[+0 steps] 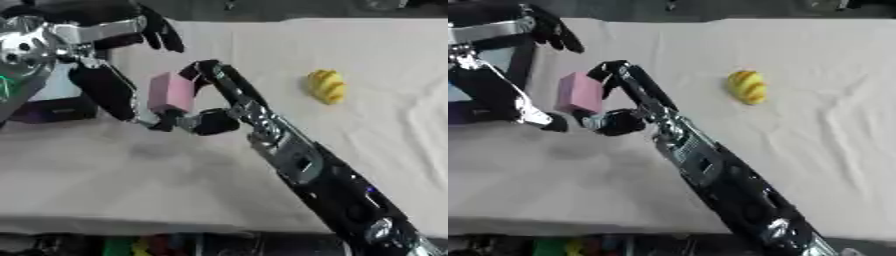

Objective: Pick up the objects with one hand, pass them to the other hand, and then place them into the box on the other side of the table.

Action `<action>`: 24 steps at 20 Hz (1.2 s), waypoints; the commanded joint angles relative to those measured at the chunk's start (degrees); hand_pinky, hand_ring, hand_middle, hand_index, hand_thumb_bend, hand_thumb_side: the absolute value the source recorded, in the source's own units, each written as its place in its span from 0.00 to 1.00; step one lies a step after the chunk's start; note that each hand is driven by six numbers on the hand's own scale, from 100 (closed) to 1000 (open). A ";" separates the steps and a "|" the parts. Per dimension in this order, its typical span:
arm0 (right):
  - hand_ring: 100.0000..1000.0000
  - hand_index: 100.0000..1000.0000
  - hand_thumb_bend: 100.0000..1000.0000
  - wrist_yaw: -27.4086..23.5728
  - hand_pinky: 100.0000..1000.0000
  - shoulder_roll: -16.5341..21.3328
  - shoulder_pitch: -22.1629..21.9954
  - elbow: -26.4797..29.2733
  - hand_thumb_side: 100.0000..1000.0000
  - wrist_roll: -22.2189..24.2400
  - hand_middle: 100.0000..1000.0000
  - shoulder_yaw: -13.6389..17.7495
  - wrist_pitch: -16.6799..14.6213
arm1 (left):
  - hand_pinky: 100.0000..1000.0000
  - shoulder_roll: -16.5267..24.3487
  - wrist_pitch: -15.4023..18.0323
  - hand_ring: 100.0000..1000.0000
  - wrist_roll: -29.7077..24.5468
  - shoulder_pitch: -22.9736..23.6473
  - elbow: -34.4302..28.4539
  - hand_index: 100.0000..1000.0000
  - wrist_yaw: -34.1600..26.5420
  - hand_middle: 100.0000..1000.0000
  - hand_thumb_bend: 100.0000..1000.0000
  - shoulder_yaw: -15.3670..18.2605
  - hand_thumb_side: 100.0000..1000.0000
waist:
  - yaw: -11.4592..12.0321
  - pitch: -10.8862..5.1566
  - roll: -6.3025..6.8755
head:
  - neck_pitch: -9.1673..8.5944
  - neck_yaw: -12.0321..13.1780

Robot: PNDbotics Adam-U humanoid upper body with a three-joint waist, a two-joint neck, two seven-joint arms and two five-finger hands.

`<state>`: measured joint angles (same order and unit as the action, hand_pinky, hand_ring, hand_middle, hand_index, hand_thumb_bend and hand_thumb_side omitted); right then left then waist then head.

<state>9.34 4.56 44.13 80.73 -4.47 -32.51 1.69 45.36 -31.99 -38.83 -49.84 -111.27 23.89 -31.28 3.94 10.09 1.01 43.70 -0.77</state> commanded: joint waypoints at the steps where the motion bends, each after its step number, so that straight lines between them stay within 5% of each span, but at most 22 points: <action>1: 0.49 0.47 0.20 -0.90 0.74 0.73 1.09 2.43 0.00 0.17 0.46 -0.14 0.56 | 0.84 1.26 -9.76 0.79 -8.27 -0.47 0.96 0.79 0.87 0.75 0.56 0.11 0.14 | -0.01 -0.71 0.75 | -0.49 -0.10; 17: 0.49 0.47 0.20 -1.91 0.75 1.30 1.39 4.28 0.00 0.65 0.46 -0.66 1.14 | 0.81 0.15 -11.47 0.76 -2.28 -0.27 1.88 0.72 0.66 0.70 0.37 -0.28 0.12 | 0.02 -0.27 0.69 | -0.78 -0.22; 24: 0.49 0.46 0.20 -2.14 0.74 1.48 1.47 4.74 0.00 0.65 0.46 -0.79 1.15 | 0.81 0.18 -11.12 0.77 -2.59 -0.19 2.23 0.75 0.59 0.72 0.47 -0.73 0.09 | -0.08 -0.07 0.71 | -0.79 -0.36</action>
<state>7.42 5.83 44.37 83.75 -3.84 -33.34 2.91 44.76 -36.33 -34.49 -49.38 -108.85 24.50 -32.41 3.89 10.14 1.01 43.22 -1.04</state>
